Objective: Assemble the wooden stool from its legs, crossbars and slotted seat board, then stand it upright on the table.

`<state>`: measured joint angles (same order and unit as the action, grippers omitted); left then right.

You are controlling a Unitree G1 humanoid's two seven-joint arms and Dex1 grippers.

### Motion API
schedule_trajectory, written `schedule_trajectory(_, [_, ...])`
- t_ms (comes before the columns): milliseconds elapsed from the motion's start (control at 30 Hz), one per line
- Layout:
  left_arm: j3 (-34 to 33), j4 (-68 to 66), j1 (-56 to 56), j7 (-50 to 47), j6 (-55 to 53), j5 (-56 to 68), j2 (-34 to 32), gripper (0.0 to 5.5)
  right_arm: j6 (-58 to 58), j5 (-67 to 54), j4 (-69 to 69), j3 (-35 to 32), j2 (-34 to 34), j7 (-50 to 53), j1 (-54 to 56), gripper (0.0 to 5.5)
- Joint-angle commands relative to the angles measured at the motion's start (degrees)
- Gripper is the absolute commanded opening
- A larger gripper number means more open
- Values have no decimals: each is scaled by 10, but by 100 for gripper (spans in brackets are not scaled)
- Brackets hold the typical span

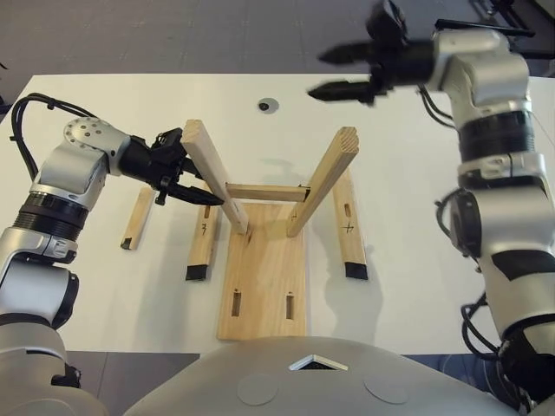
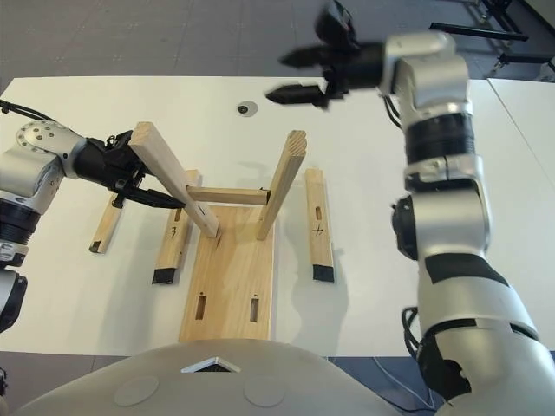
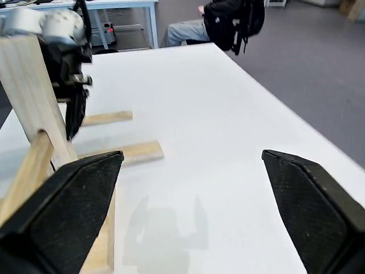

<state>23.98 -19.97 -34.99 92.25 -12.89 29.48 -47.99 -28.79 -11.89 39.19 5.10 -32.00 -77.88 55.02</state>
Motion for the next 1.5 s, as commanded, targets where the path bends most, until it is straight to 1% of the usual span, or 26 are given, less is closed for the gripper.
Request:
schedule_trajectory(33, [51, -9, 30, 2, -14, -46, -9, 201, -26, 17, -38, 22, -86, -42, -122, 449])
schedule_trajectory(67, [52, -10, 27, 2, -15, -45, -13, 201, -45, 8, -62, 24, -99, -54, -146, 449])
schedule_trajectory(133, [51, -13, 22, 2, -17, -44, -16, 201, -119, -48, -133, 1, -111, -81, -171, 449])
schedule_trajectory(200, [49, -18, 19, 2, -15, -44, -17, 201, -171, -93, -187, -20, -111, -87, -182, 449])
schedule_trajectory(300, [52, -24, 13, 2, -12, -46, -16, 201, -231, -153, -244, -50, -97, -65, -187, 449])
schedule_trajectory(433, [59, -32, 8, 2, -6, -44, -20, 201, -272, -194, -307, -49, -75, -30, -197, 449])
schedule_trajectory(533, [65, -43, 0, 2, 1, -53, -18, 201, -273, -202, -310, -45, -54, 1, -193, 449])
schedule_trajectory(700, [81, -57, -28, 2, 11, -54, -13, 201, -282, -220, -329, -24, -33, 17, -194, 449])
schedule_trajectory(867, [85, -13, -40, 2, 7, -43, -14, 201, -272, -215, -318, -11, -29, 26, -186, 449])
schedule_trajectory(1033, [91, 11, -38, 2, 15, -57, 0, 201, -274, -219, -325, -2, -16, 32, -167, 449])
schedule_trajectory(1167, [93, 13, -42, 2, 18, -64, 8, 201, -268, -215, -329, 12, -8, 31, -148, 449])
schedule_trajectory(1300, [96, 23, -29, 2, 19, -73, 23, 201, -267, -221, -340, 12, -7, 27, -140, 449])
schedule_trajectory(1400, [93, 28, -26, 2, 12, -78, 24, 201, -253, -220, -344, 13, -13, 17, -144, 449])
schedule_trajectory(1500, [81, 25, -30, -3, 3, -86, 28, 201, -187, -197, -349, 12, -18, 12, -159, 449])
